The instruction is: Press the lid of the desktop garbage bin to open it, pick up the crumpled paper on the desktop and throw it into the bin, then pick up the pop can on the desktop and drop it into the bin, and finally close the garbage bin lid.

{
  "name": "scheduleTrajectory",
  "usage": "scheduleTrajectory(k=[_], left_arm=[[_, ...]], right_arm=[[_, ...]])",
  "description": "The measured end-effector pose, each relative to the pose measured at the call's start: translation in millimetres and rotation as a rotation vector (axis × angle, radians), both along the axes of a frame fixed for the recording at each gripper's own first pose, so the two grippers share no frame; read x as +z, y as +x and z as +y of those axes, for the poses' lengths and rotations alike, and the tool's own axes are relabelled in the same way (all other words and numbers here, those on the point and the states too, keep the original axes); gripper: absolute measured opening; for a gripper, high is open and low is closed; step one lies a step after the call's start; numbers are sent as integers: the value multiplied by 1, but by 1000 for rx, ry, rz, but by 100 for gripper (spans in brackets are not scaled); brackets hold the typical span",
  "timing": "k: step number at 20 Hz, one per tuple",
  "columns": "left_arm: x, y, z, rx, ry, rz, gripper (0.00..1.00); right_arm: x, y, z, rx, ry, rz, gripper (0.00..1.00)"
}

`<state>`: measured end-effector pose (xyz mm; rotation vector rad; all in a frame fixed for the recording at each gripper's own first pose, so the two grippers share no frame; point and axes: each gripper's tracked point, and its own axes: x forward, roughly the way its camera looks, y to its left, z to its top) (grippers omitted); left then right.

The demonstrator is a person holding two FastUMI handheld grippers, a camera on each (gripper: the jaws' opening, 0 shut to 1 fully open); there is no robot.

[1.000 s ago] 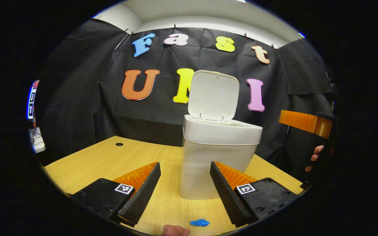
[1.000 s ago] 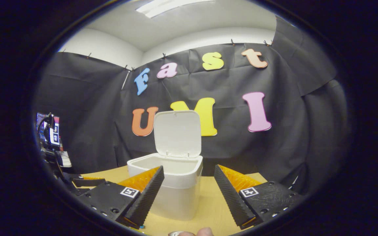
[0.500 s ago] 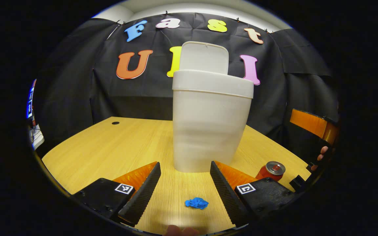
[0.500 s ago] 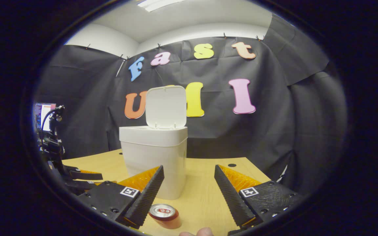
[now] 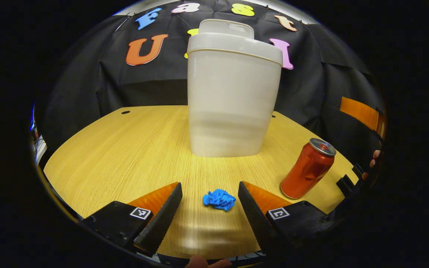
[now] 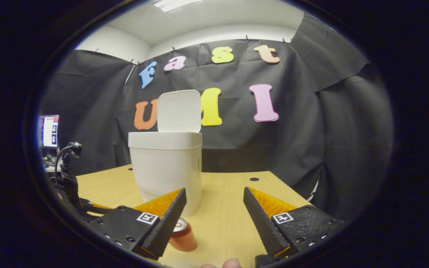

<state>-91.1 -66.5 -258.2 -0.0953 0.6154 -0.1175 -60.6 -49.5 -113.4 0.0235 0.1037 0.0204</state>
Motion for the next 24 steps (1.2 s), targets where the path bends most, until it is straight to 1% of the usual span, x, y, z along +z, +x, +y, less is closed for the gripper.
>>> scheduleTrajectory(k=[4, 6, 8, 9, 10, 12, 14, 15, 17, 18, 19, 20, 21, 22, 24], left_arm=[[-12, -3, -11, -5, 21, 18, 96], [-17, -4, -13, -15, 42, 19, 92], [-21, -6, -16, -17, 40, 15, 84], [-22, -7, -14, -13, 49, 5, 78], [-21, -6, -12, -9, 60, -8, 76], [-22, -8, -11, 14, 55, -13, 66], [-23, -6, -8, 30, 62, -14, 61], [-23, -6, -5, 34, 66, -15, 55], [-23, -5, 0, 43, 74, -16, 50], [-24, -4, 0, 41, 76, -17, 37], [-23, -5, 0, 37, 74, -19, 34], [-22, -4, -1, 30, 68, -22, 28], [-22, -4, -2, 23, 60, -25, 25], [-21, -4, -3, 20, 51, -27, 25], [-17, -3, -4, 20, 40, -37, 24]], right_arm=[[-12, -1, 5, 26, 4, 12, 95], [-16, -2, 1, 19, -19, 12, 95], [-18, -4, -1, 14, -34, 6, 95], [-19, -6, -1, 14, -27, 5, 95], [-19, -7, 0, 16, -18, 9, 95], [-22, -9, -1, 15, -7, 15, 95], [-22, -11, 0, 17, 4, 13, 95], [-23, -12, 1, 18, 7, 12, 95], [-24, -12, 4, 24, 4, 15, 95], [-23, -12, 4, 26, 1, 14, 95], [-22, -14, 6, 25, 0, 12, 94], [-21, -14, 8, 27, 0, 12, 95], [-22, -14, 12, 33, 3, 15, 95], [-22, -15, 16, 40, 7, 17, 94], [-24, -17, 24, 52, 9, 24, 95]])
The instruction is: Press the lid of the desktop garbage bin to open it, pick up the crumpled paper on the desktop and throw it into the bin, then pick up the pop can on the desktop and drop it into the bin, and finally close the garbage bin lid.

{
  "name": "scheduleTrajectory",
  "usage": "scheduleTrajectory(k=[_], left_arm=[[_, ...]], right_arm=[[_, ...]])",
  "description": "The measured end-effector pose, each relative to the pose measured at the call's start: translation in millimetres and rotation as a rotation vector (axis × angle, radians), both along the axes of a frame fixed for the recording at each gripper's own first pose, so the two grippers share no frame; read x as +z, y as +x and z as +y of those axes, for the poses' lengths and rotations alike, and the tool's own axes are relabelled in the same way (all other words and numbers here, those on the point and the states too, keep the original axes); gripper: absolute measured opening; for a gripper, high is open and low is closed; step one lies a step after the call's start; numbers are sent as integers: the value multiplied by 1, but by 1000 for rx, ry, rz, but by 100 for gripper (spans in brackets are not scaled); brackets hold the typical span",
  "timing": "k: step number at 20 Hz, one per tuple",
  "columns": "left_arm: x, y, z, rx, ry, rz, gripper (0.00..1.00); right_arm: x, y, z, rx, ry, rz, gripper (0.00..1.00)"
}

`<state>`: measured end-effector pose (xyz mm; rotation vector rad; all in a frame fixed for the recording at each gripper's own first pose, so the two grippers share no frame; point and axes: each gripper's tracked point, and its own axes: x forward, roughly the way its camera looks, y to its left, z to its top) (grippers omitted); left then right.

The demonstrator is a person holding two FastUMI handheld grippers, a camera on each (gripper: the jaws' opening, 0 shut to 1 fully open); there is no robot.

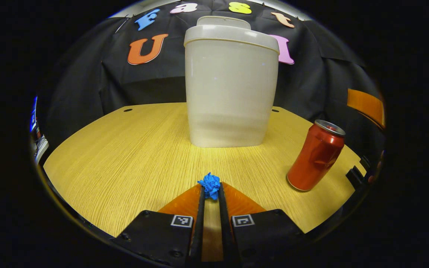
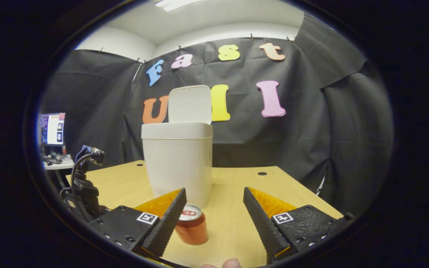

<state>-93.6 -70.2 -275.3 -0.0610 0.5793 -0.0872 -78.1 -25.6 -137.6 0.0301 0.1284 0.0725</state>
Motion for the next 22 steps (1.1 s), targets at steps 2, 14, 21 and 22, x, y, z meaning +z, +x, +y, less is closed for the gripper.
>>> scheduleTrajectory(k=[2, 14, 21, 22], left_arm=[[9, 2, -2, -3, -20, -17, 24], [104, 31, 11, -5, -33, -248, 24], [137, 41, 16, -6, -49, -316, 24], [142, 42, 18, -6, -41, -329, 24]], right_arm=[[-5, 0, 10, 18, -5, 21, 95], [-68, 4, 37, 14, -28, 195, 95], [-114, 6, 47, 23, 14, 331, 96], [-118, 6, 46, 20, 12, 345, 95]])
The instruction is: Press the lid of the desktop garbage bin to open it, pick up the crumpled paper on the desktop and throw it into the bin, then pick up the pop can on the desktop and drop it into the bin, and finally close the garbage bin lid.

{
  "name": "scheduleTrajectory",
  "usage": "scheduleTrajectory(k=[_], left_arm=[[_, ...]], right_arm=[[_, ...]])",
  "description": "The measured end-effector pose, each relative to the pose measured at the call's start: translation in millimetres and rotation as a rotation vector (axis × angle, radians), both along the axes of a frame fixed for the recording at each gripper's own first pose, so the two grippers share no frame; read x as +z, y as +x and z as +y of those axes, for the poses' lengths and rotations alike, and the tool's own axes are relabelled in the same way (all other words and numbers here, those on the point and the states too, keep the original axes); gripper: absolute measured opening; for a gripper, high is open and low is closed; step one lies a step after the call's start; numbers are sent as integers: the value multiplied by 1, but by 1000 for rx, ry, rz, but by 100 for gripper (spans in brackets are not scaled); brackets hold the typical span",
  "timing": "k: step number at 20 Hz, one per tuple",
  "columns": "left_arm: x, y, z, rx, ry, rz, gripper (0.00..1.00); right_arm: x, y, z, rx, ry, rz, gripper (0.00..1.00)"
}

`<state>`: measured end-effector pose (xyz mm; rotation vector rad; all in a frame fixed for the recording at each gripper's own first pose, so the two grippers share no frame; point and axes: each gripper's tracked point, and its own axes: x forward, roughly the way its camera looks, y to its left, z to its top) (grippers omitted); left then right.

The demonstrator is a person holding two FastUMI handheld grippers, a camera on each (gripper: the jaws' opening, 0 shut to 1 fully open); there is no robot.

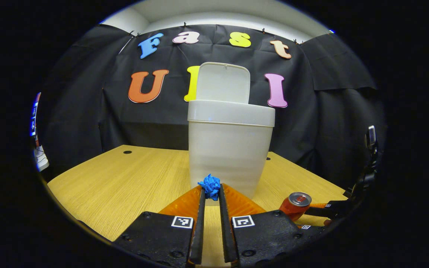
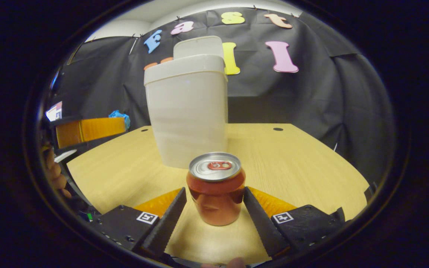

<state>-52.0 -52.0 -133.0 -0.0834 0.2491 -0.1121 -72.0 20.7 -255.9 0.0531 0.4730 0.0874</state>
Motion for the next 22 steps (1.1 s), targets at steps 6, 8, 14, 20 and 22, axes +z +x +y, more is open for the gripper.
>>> scheduleTrajectory(k=[6, 8, 14, 20, 22], left_arm=[[19, 9, 11, 26, 7, -50, 24], [26, 13, 15, 37, 9, -65, 28], [67, 30, 24, 66, 23, -150, 24], [118, 56, 21, 40, 18, -246, 24], [144, 62, 12, 24, 21, -290, 24]], right_arm=[[-24, 6, -1, -16, -7, 72, 96], [-27, 4, 0, -15, -12, 87, 94], [-28, 9, 3, -16, 4, 100, 83], [-7, 7, -4, 2, 17, 44, 80], [1, 10, -14, -10, 23, 27, 80]])
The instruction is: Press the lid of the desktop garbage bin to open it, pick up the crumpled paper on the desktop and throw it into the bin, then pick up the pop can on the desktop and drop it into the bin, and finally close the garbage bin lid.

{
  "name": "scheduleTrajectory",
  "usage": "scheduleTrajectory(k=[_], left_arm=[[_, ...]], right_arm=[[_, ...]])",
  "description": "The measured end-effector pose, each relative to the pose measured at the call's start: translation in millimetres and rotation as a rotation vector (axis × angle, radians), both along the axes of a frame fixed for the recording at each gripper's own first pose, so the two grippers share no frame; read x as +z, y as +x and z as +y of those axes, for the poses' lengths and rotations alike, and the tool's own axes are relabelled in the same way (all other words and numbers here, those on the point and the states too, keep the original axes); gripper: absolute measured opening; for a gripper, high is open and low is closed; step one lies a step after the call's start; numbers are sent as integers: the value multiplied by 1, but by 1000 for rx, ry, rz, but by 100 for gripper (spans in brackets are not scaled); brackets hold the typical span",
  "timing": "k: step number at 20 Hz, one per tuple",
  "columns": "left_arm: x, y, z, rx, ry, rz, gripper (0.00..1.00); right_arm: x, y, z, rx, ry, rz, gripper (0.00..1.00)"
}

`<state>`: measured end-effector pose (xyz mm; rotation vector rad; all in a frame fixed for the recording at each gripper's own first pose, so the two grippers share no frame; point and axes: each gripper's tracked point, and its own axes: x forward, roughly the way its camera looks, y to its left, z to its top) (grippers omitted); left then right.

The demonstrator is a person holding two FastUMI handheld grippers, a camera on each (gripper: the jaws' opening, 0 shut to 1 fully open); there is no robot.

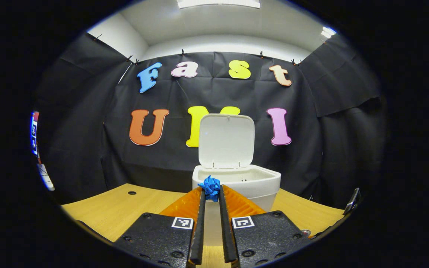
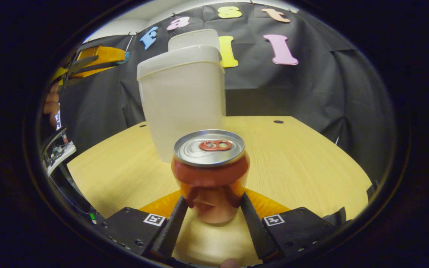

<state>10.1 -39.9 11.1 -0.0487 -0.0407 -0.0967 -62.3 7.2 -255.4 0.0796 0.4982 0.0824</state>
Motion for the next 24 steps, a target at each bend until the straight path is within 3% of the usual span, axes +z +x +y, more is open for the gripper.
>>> scheduleTrajectory(k=[4, 5, 6, 7, 10, 15, 19, 21, 23, 24], left_arm=[[32, 26, -10, -18, 26, -64, 27], [35, 32, -13, -16, 39, -67, 23], [36, 38, -16, -21, 47, -69, 27], [36, 45, -21, -28, 47, -71, 23], [35, 65, -25, -26, 57, -68, 27], [21, 96, -30, -28, 71, -20, 22], [12, 101, -34, -56, 69, 16, 41], [16, 99, -33, -48, 81, 10, 72], [18, 98, -35, -51, 81, 3, 87], [18, 98, -34, -46, 82, 4, 89]], right_arm=[[12, 0, -16, -29, 25, -24, 80], [14, 0, -18, -30, 24, -34, 80], [15, 0, -20, -31, 22, -39, 80], [14, 0, -21, -29, 24, -41, 80], [18, -1, -23, -26, 21, -54, 80], [19, 0, -30, -37, 29, -64, 80], [25, 1, -34, -46, 30, -79, 80], [28, 1, -36, -53, 31, -86, 80], [31, 1, -38, -59, 29, -92, 80], [35, 1, -39, -62, 24, -98, 80]])
